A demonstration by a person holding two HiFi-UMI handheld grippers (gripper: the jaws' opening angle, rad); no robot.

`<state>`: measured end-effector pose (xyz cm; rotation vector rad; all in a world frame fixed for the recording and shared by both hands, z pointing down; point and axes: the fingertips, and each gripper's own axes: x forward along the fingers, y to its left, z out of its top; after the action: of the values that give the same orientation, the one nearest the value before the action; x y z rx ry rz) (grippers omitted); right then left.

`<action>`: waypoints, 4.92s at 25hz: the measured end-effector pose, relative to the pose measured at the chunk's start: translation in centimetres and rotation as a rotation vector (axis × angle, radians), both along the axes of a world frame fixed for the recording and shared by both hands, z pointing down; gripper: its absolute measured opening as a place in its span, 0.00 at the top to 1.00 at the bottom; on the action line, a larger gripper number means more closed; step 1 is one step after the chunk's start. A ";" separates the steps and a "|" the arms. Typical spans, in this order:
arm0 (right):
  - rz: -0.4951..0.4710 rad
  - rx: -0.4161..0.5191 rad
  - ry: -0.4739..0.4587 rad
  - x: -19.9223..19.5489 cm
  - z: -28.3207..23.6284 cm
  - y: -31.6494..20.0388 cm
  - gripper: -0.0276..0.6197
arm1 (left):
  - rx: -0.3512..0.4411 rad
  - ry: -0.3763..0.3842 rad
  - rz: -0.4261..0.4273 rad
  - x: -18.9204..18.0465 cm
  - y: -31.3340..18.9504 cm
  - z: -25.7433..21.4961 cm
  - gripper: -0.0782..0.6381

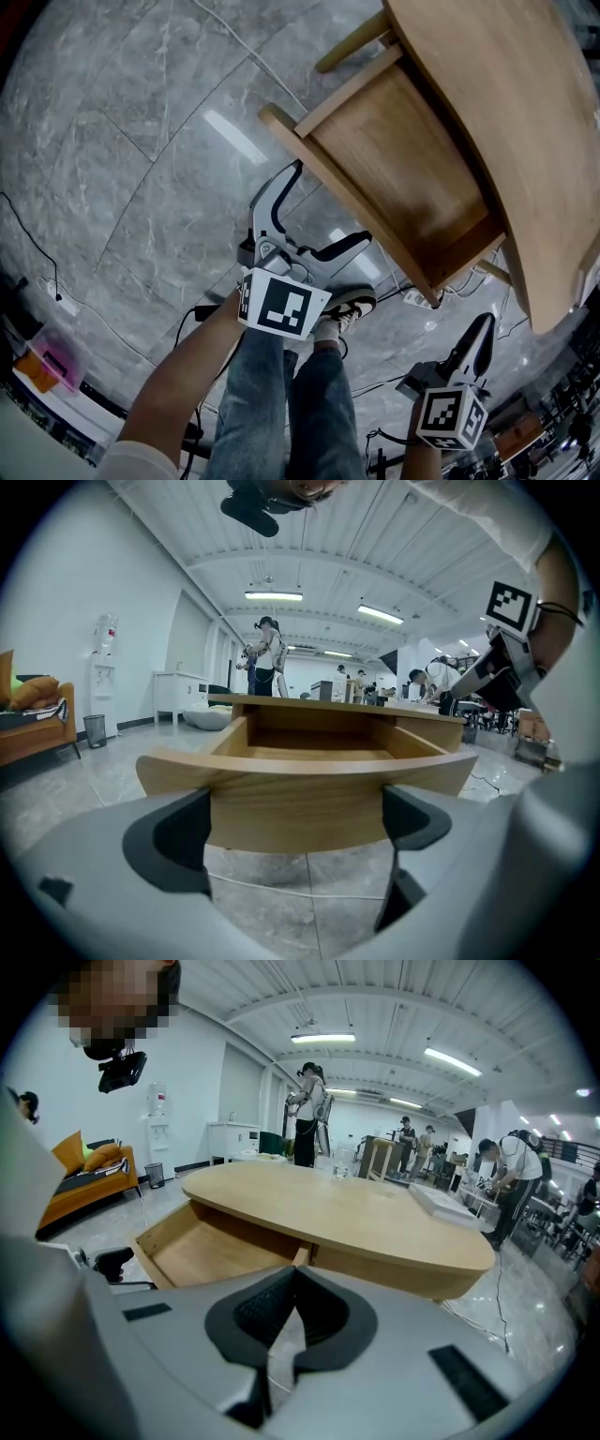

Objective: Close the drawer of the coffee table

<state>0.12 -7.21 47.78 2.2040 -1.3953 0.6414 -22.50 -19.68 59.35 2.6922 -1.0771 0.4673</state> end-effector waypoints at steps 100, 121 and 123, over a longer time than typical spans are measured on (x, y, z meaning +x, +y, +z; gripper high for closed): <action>0.329 0.045 -0.061 9.2 0.4 3.2 0.96 | 0.088 0.037 -0.005 12.8 -14.8 -3.8 0.10; 0.327 0.160 -0.089 9.2 -7.3 5.2 0.96 | -0.059 0.033 0.021 8.7 -5.6 -12.9 0.19; 0.348 0.182 -0.089 9.5 -9.4 5.8 0.96 | -0.050 0.055 -0.009 7.6 -5.1 -17.1 0.26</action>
<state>9.66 -1.45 38.37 2.6246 -1.1588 0.7640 -14.89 -24.77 42.23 2.6394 -1.0480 0.4101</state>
